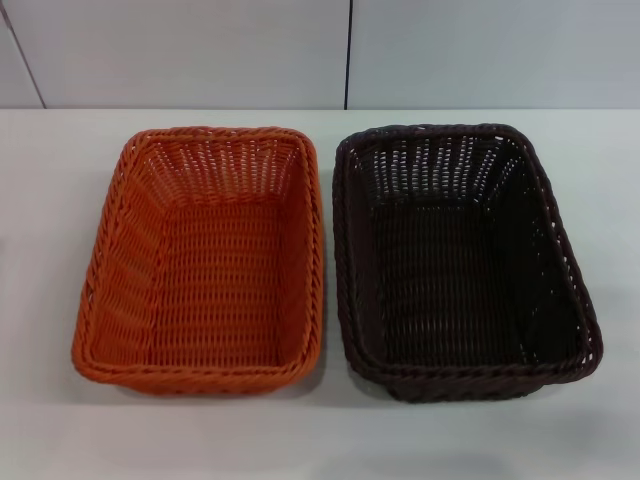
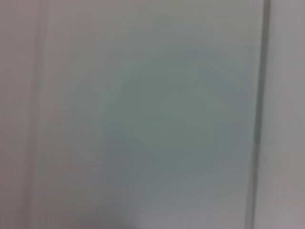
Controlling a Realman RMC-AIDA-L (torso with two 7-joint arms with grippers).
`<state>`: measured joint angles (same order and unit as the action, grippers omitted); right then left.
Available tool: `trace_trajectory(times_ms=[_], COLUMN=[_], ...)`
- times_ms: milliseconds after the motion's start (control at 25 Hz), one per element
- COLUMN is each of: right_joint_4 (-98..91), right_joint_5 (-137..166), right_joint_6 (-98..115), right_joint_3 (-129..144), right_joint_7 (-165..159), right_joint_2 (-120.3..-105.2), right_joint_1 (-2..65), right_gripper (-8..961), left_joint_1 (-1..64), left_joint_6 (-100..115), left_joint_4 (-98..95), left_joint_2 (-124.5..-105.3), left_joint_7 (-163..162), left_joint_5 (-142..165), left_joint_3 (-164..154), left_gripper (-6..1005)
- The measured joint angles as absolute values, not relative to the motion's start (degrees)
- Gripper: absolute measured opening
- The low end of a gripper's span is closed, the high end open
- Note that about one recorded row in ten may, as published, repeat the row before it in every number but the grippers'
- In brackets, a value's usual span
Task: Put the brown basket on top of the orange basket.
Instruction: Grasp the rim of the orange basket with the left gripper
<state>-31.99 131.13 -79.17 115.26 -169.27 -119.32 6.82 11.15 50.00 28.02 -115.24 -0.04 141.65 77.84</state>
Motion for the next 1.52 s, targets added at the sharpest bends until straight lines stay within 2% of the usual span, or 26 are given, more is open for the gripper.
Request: trace_trajectory(times_ms=[160,280,480,720,960,1520], right_joint_4=[-32.0,-32.0,-31.6,-31.5,-31.1,-30.3], right_joint_5=[131.1,131.1,131.1,131.1,131.1,131.1], right_joint_6=[-79.3,-79.1,-79.0,-78.8,-77.9,-77.4], right_joint_3=[115.3,115.3,115.2,115.3,115.4,115.5], right_joint_7=[-169.3,-169.3,-169.3,-169.3,-169.3,-169.3], right_joint_2=[-119.25,-119.18,-119.18,-119.19,-119.25,-119.27], right_joint_1=[7.1,7.2,7.5,7.6,8.0,8.0], right_gripper=[710,710,711,711,711,710], left_joint_1=[6.1,3.0,2.5,7.3,10.8,14.9], left_joint_6=[31.4,15.4,-11.4,-41.7,-57.0,-65.7], left_joint_4=[48.1,62.7,78.6,91.1,97.1,92.9], left_joint_2=[-112.10,-111.57,-113.36,-117.92,-118.05,-118.19], left_joint_7=[0.1,0.1,1.1,10.6,11.7,9.3], left_joint_5=[149.1,155.1,162.3,162.8,162.7,162.9], left_joint_3=[79.6,84.0,89.6,97.9,97.4,93.5], left_gripper=[766,762,757,750,743,727])
